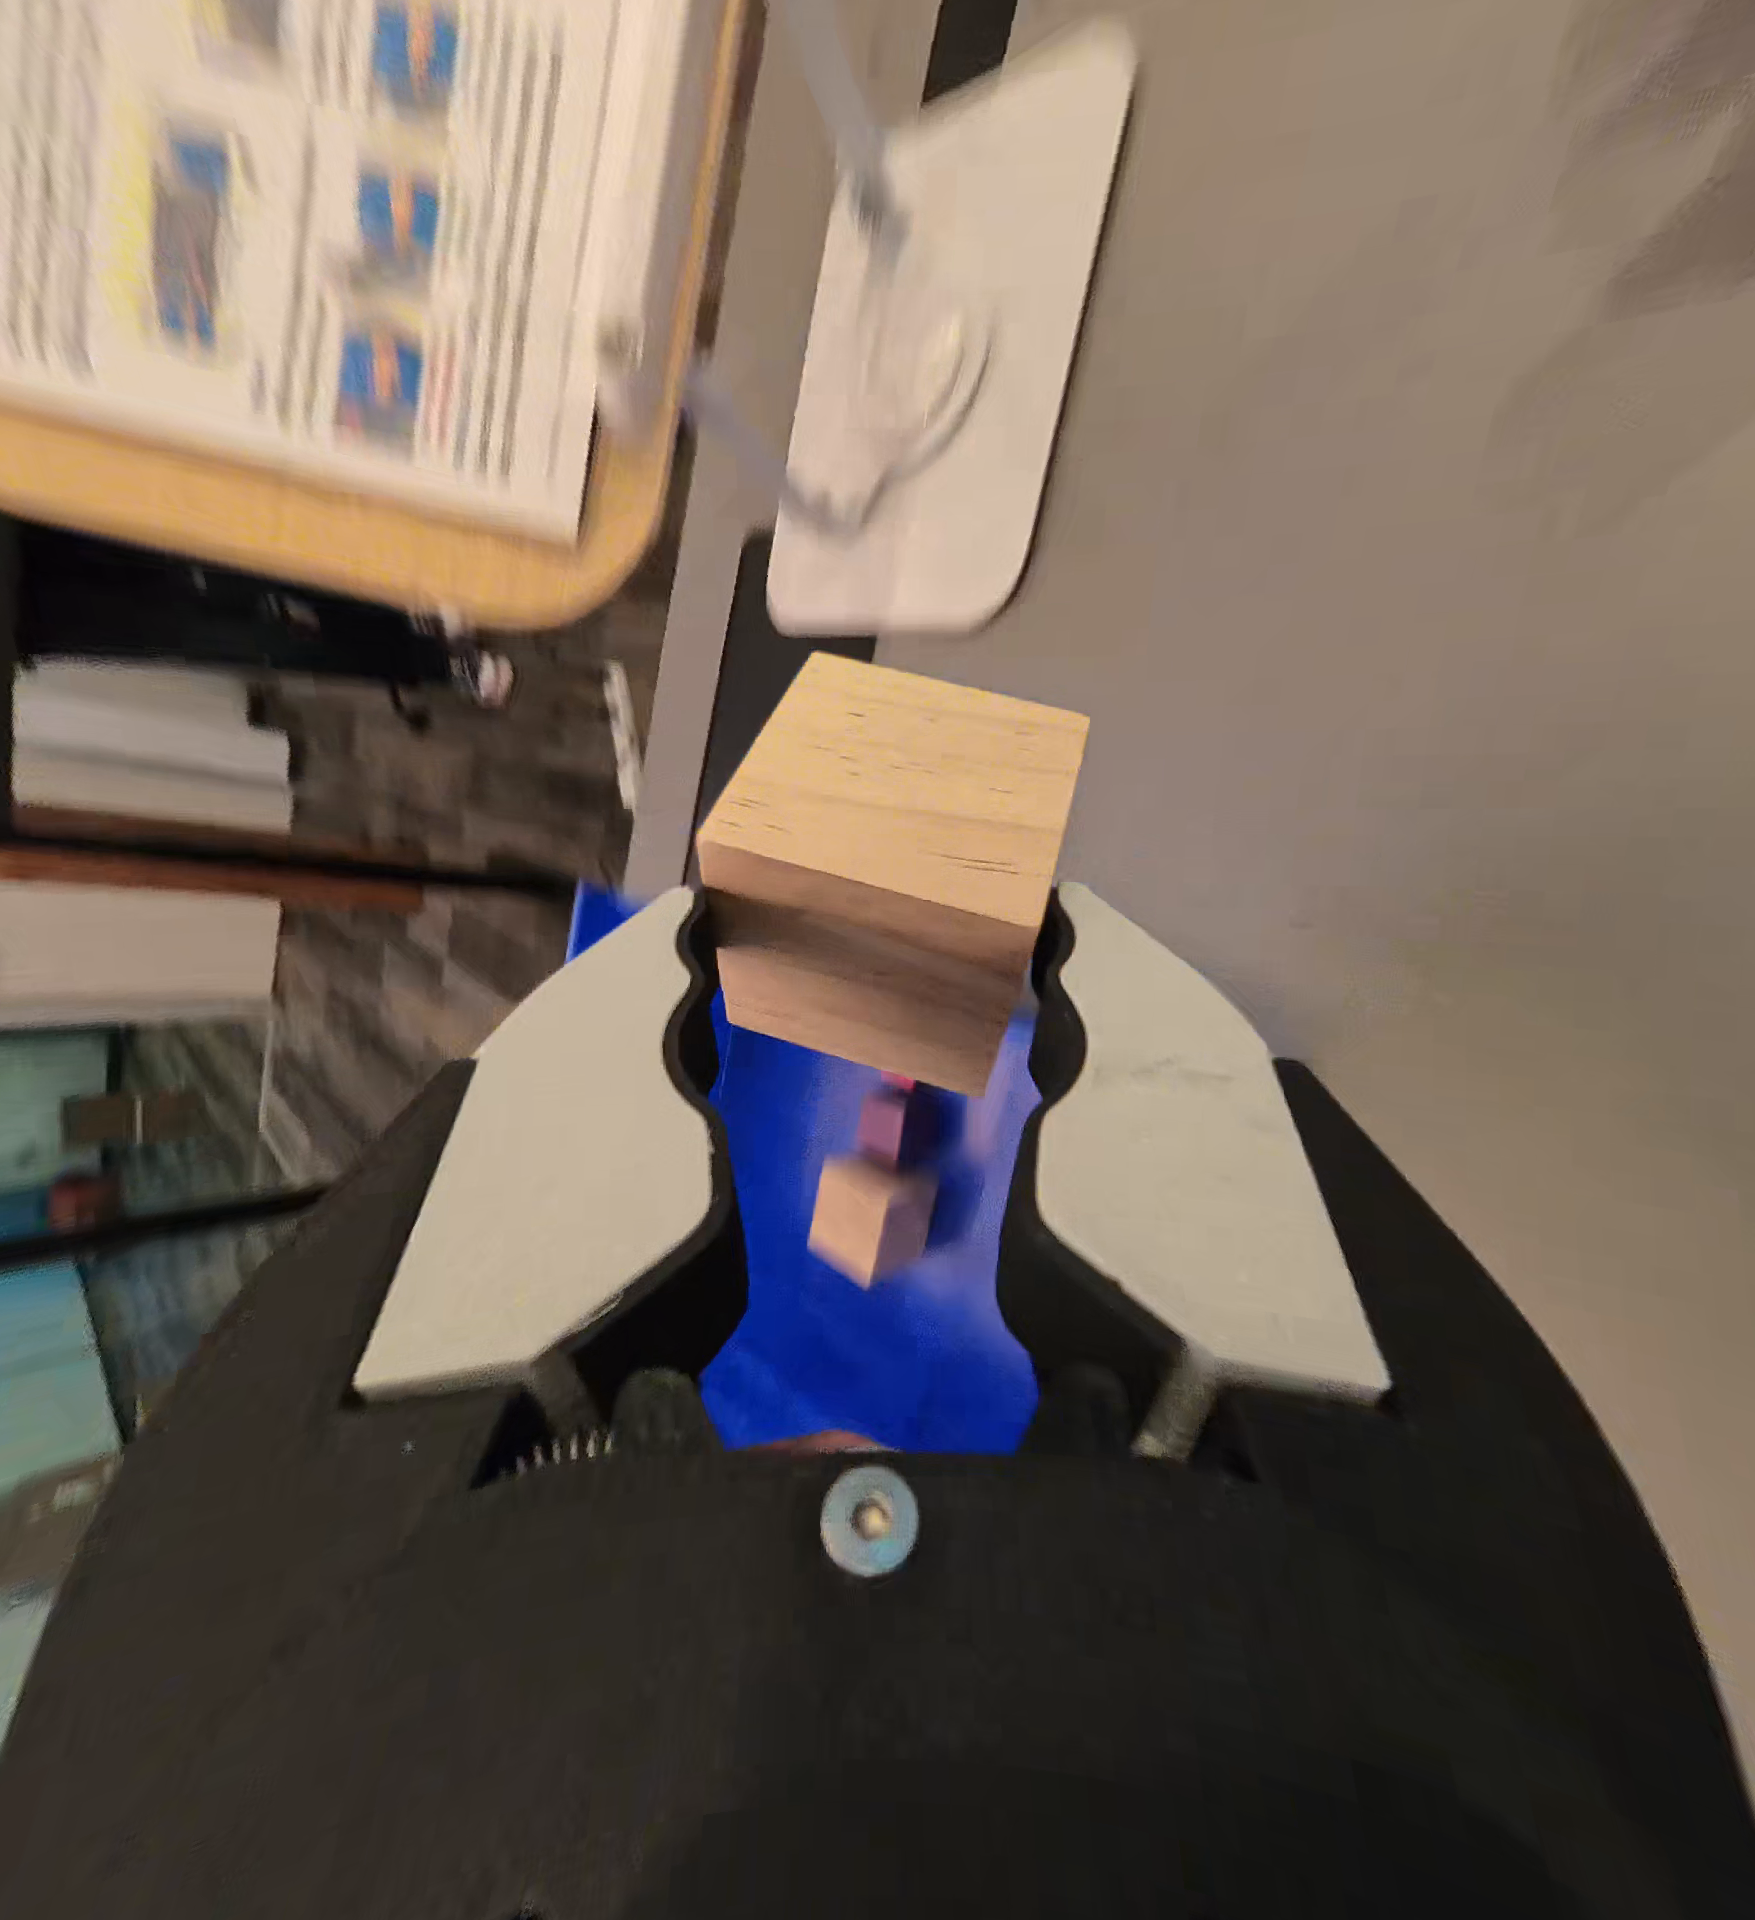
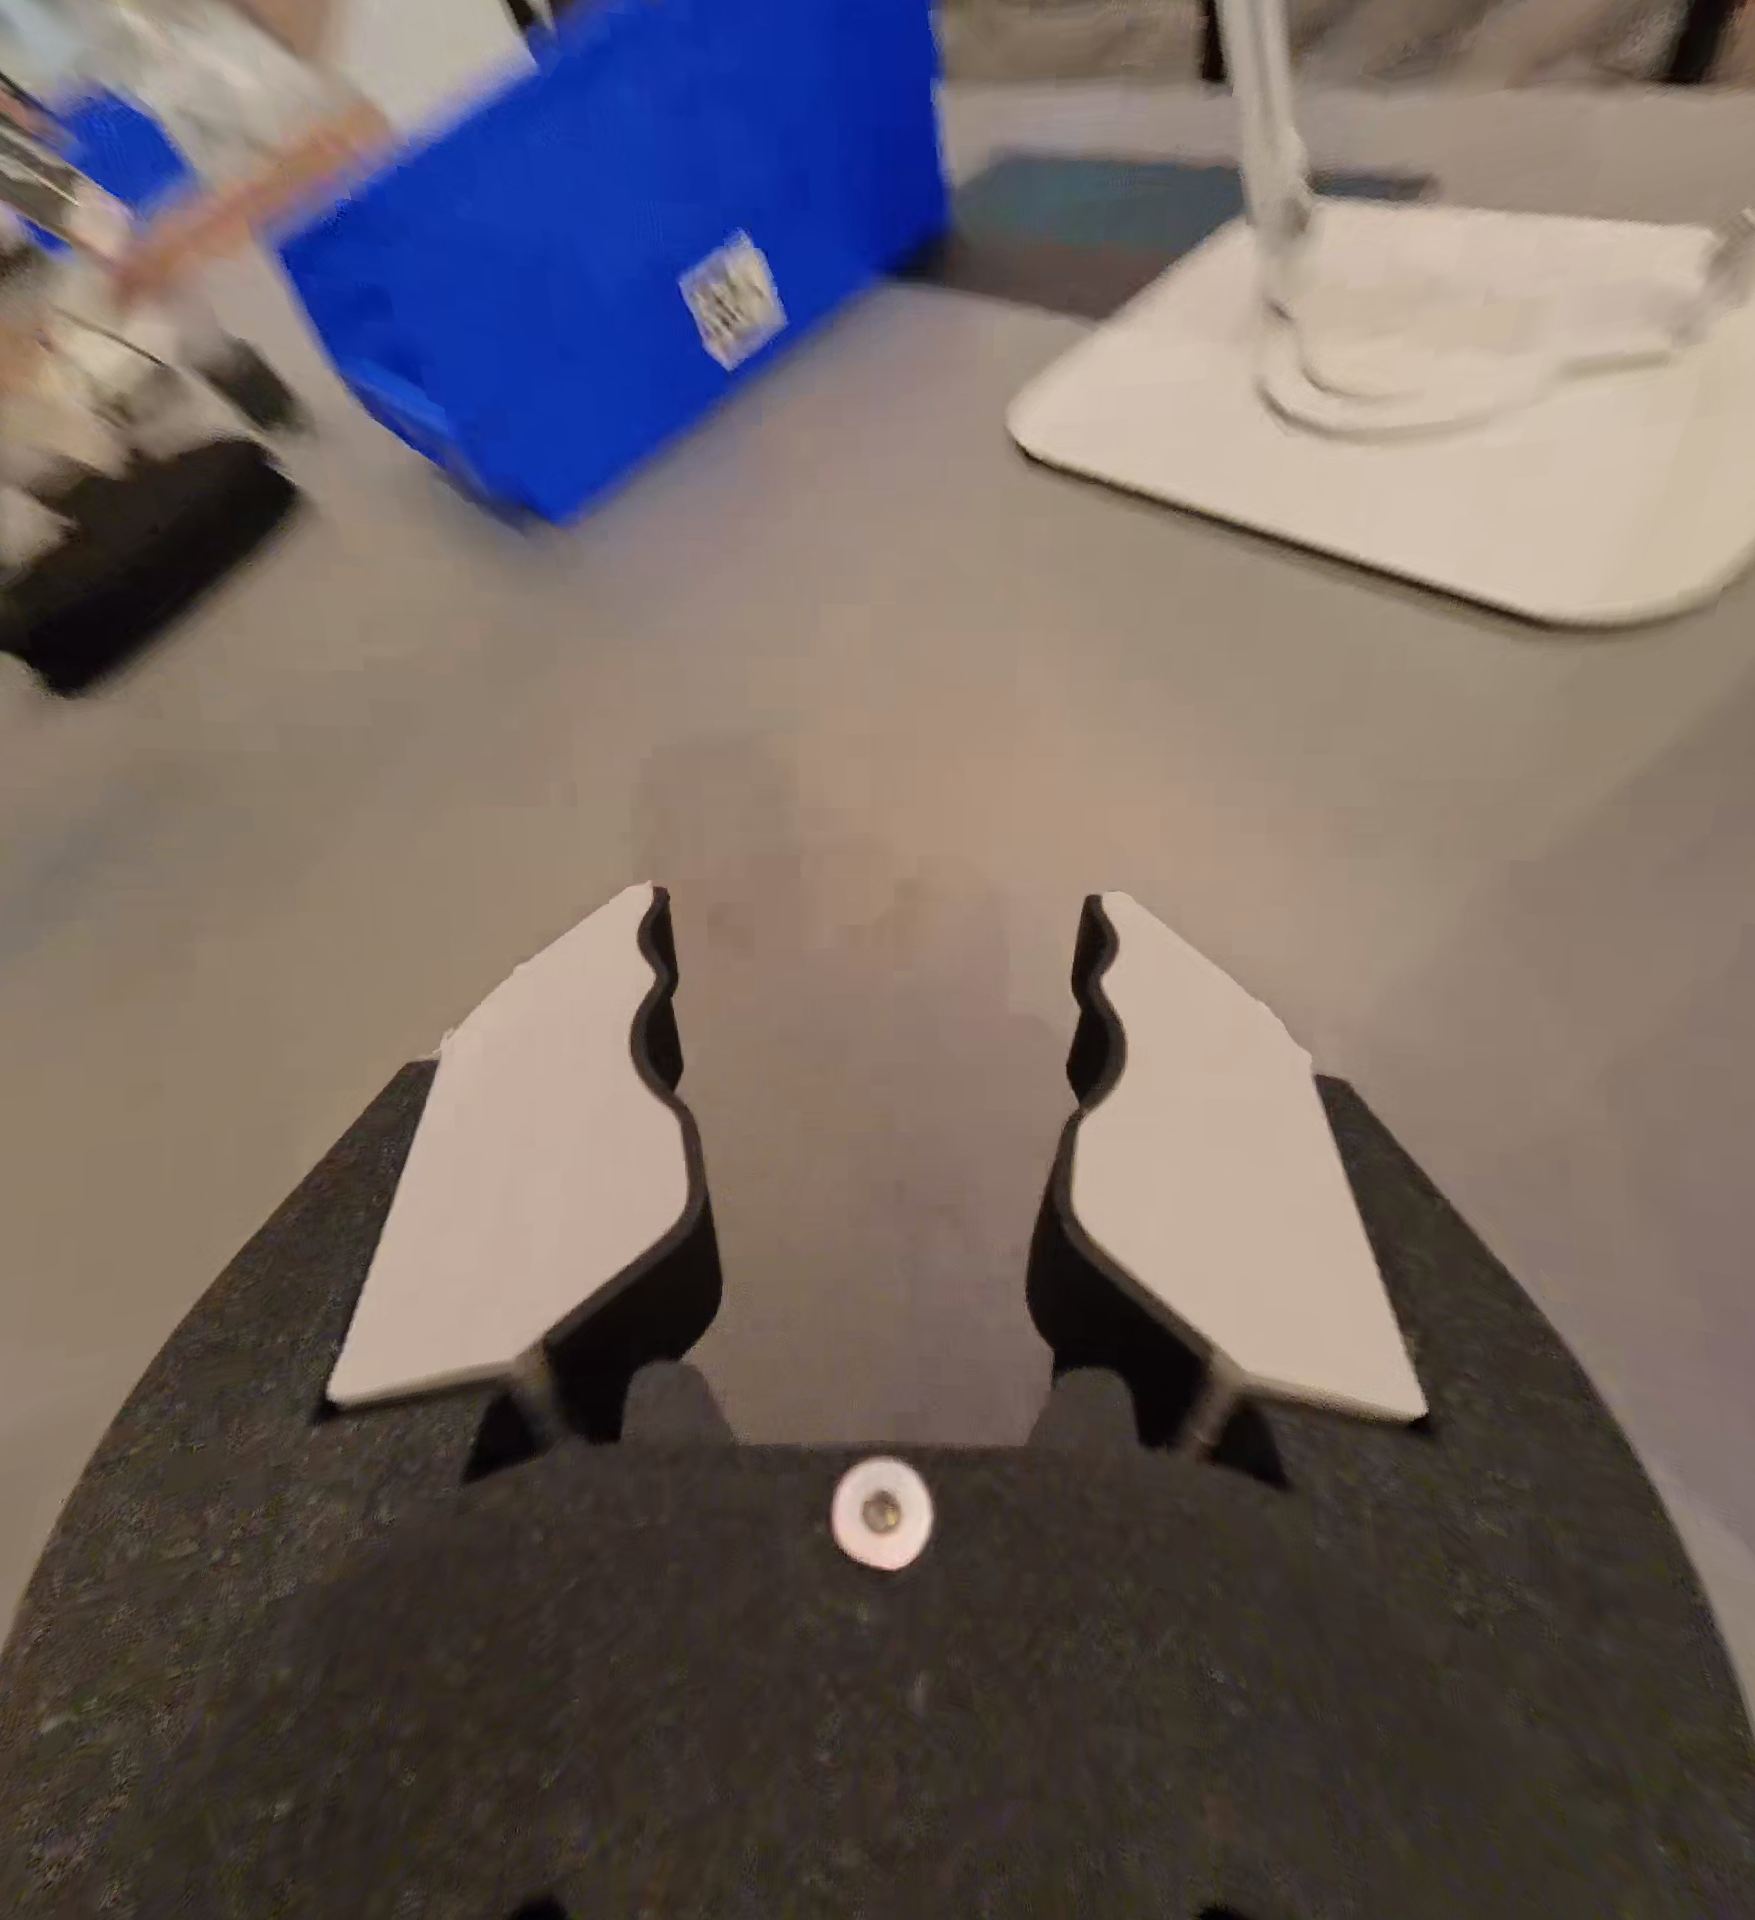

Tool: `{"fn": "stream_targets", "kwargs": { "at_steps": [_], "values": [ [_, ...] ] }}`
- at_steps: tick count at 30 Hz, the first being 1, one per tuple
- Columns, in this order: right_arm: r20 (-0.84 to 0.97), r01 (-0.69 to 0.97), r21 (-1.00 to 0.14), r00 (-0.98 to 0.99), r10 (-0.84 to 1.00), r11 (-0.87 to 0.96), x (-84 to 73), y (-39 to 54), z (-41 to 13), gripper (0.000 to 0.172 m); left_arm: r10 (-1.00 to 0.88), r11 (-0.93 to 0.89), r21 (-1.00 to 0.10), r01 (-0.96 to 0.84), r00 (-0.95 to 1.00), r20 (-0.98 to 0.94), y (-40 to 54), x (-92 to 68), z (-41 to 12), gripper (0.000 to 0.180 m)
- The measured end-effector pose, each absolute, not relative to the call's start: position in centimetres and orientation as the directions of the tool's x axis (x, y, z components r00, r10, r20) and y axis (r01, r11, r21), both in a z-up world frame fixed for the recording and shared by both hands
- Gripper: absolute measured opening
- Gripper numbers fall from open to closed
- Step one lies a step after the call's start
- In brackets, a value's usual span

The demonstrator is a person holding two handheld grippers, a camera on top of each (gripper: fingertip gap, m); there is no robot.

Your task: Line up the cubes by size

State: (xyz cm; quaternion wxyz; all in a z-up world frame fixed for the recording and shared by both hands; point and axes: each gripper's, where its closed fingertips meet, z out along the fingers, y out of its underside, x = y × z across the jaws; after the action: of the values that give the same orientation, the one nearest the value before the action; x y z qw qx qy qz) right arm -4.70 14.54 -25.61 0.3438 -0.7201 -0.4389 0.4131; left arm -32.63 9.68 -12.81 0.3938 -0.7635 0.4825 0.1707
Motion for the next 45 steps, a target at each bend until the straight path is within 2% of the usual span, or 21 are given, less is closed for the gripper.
{"fn": "stream_targets", "kwargs": {
  "at_steps": [3,6,12,14,16,20,21,22,23,28,30,33,37,41,45],
  "values": [
    [-0.399,0.212,-0.885,0.115,0.910,-0.415,-6.9,12.1,-21.2,0.077,-0.614,-0.076,-0.528,-0.846,0.457,-0.644,9.3,-25.1,-13.1,0.058],
    [-0.497,0.136,-0.861,-0.025,0.867,-0.490,-8.5,10.4,-18.1,0.084,-0.622,0.053,-0.564,-0.824,0.414,-0.665,9.1,-18.7,-13.8,0.058],
    [-0.667,0.112,-0.741,-0.240,0.705,-0.663,-9.7,8.5,-16.0,0.091,-0.637,0.223,-0.634,-0.740,0.382,-0.670,8.3,-10.0,-14.3,0.058],
    [-0.680,0.096,-0.716,-0.319,0.660,-0.691,-9.5,7.6,-15.2,0.088,-0.647,0.250,-0.642,-0.725,0.368,-0.668,8.0,-8.3,-14.7,0.058],
    [-0.677,0.075,-0.706,-0.360,0.642,-0.704,-9.1,7.4,-14.8,0.067,-0.637,0.264,-0.634,-0.726,0.362,-0.680,8.1,-7.4,-15.2,0.058],
    [-0.682,0.069,-0.706,-0.334,0.651,-0.704,-8.3,7.8,-15.4,0.063,-0.634,0.260,-0.645,-0.719,0.376,-0.675,8.4,-6.6,-15.9,0.058],
    [-0.670,0.068,-0.722,-0.315,0.672,-0.689,-8.0,8.0,-15.5,0.063,-0.643,0.253,-0.656,-0.711,0.383,-0.663,8.4,-6.3,-16.1,0.066],
    [-0.657,0.067,-0.738,-0.298,0.692,-0.672,-7.5,8.3,-15.4,0.063,-0.636,0.240,-0.672,-0.701,0.409,-0.654,8.6,-6.2,-15.8,0.086],
    [-0.646,0.063,-0.750,-0.280,0.710,-0.658,-6.9,8.8,-15.2,0.063,-0.623,0.235,-0.680,-0.694,0.429,-0.654,8.7,-6.3,-15.5,0.097],
    [-0.442,0.079,-0.896,-0.077,0.894,-0.436,-1.1,15.0,-12.9,0.063,-0.632,0.177,-0.721,-0.670,0.484,-0.605,8.5,-8.3,-16.0,0.082],
    [-0.302,0.141,-0.942,0.042,0.952,-0.305,1.8,18.8,-11.9,0.063,-0.651,0.147,-0.728,-0.670,0.488,-0.581,8.2,-9.1,-17.2,0.067],
    [-0.071,0.308,-0.943,0.187,0.980,-0.128,5.8,24.8,-11.3,0.063,-0.661,0.108,-0.707,-0.699,0.481,-0.576,7.8,-10.2,-19.2,0.058],
    [0.145,0.554,-0.832,0.235,0.961,-0.010,9.5,31.8,-12.8,0.063,-0.684,0.058,-0.723,-0.688,0.501,-0.531,7.0,-11.0,-20.9,0.051],
    [0.300,0.800,-0.593,0.107,0.948,0.097,11.3,36.2,-17.4,0.063,-0.690,0.020,-0.721,-0.693,0.512,-0.511,6.5,-11.6,-22.1,0.043],
    [0.320,0.912,-0.370,-0.052,0.946,0.176,11.7,38.7,-21.9,0.063,-0.691,0.004,-0.708,-0.706,0.509,-0.512,6.1,-11.8,-22.9,0.042]
  ]
}}
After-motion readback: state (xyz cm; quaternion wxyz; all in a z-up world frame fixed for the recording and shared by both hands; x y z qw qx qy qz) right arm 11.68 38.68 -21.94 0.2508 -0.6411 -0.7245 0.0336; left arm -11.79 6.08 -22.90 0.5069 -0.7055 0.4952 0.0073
